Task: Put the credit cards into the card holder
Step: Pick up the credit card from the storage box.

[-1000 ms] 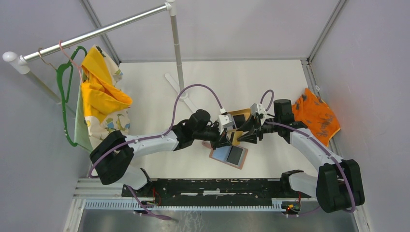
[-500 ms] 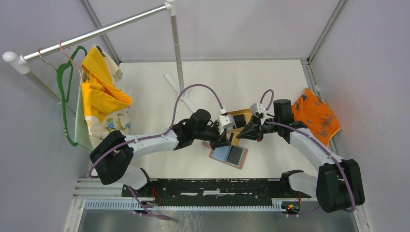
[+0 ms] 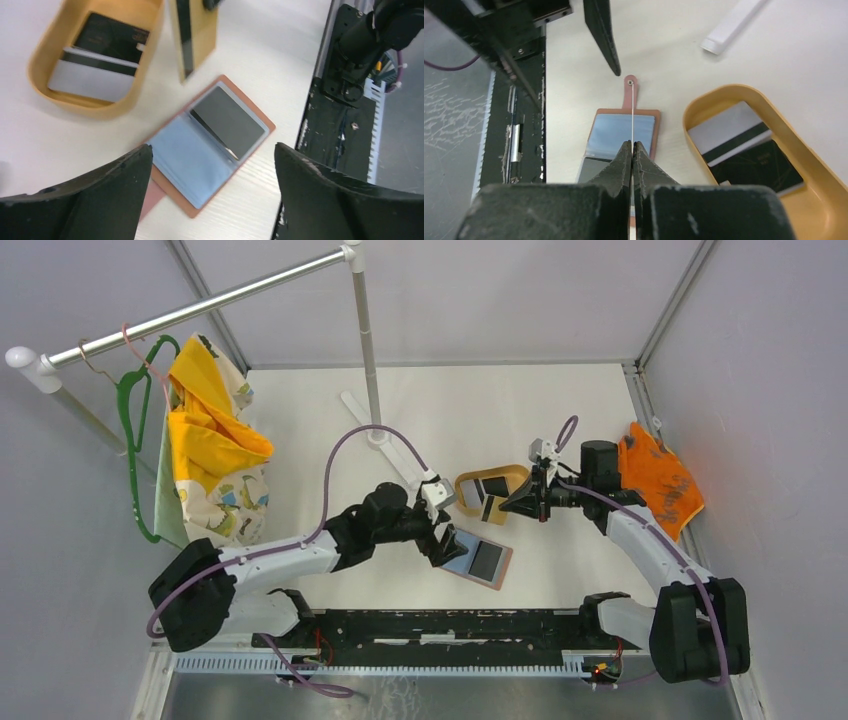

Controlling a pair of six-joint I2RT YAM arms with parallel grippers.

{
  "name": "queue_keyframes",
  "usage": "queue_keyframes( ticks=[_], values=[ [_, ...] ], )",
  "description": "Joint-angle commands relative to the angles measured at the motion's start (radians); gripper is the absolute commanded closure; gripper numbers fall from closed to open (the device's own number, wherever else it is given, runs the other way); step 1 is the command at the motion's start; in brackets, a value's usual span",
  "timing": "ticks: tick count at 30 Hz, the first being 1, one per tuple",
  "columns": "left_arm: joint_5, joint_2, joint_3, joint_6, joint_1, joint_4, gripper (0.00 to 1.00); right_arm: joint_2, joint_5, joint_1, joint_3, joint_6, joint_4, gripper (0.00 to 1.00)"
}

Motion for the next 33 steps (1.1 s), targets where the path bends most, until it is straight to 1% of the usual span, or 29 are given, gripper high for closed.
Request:
queue_keyframes(
  ticks=[1, 3, 5, 8, 10, 14, 17, 19, 21, 25, 28, 30, 33],
  values=[
    [0.102, 0.001, -0.080, -0.027, -0.046, 0.103, 0.01, -0.007, 0.043, -0.035, 0.008, 0.075, 0.054, 1.00],
    [0.027, 0.007, -0.102, 0.051, -0.157, 0.116, 0.00, -0.007, 0.051, -0.045, 0.010, 0.080, 0.055, 1.00],
    [-0.054, 0.023, -0.103, 0.128, -0.223, 0.117, 0.00, -0.006, 0.056, -0.053, 0.010, 0.084, 0.055, 1.00],
    [-0.102, 0.063, -0.092, 0.136, -0.231, 0.135, 0.00, 0.002, 0.061, -0.065, 0.014, 0.084, 0.048, 1.00],
    [-0.102, 0.108, -0.069, 0.138, -0.231, 0.122, 0.00, 0.007, 0.065, -0.071, 0.018, 0.081, 0.041, 1.00],
    [-0.151, 0.177, -0.032, 0.103, -0.237, 0.117, 0.00, 0.022, 0.069, -0.082, 0.021, 0.067, 0.026, 1.00],
    [-0.254, 0.176, -0.042, 0.121, -0.286, 0.149, 0.04, 0.034, 0.069, -0.083, 0.030, 0.056, 0.010, 1.00],
    [-0.311, 0.180, -0.043, 0.132, -0.311, 0.158, 0.14, 0.037, 0.073, -0.084, 0.032, 0.052, 0.004, 1.00],
    [-0.338, 0.185, -0.041, 0.129, -0.322, 0.168, 0.28, 0.037, 0.074, -0.086, 0.034, 0.050, -0.001, 1.00],
    [-0.339, 0.202, -0.027, 0.126, -0.351, 0.157, 0.52, 0.036, 0.074, -0.094, 0.035, 0.048, -0.001, 1.00],
    [-0.326, 0.249, 0.011, 0.126, -0.380, 0.097, 0.71, 0.037, 0.075, -0.096, 0.036, 0.051, 0.000, 1.00],
    [-0.321, 0.290, 0.036, 0.130, -0.405, 0.059, 0.76, 0.039, 0.075, -0.098, 0.035, 0.053, -0.001, 1.00],
    [-0.327, 0.352, 0.072, 0.134, -0.431, 0.040, 0.80, 0.039, 0.075, -0.100, 0.035, 0.053, 0.000, 1.00]
  ],
)
